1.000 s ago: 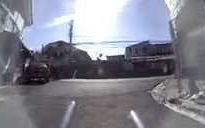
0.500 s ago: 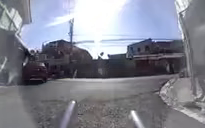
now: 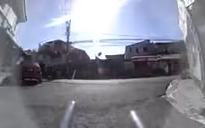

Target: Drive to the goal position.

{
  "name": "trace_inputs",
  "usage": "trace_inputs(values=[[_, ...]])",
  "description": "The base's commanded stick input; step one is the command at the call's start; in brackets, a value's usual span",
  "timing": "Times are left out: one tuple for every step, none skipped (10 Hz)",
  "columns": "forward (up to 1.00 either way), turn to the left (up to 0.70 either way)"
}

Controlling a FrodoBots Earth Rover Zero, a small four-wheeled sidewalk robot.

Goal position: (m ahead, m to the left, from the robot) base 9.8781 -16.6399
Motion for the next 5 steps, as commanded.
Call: trace_inputs(values=[[0.85,-0.34],[0.85,-0.34],[0.85,-0.34],[0.85,-0.34],[0.85,-0.34]])
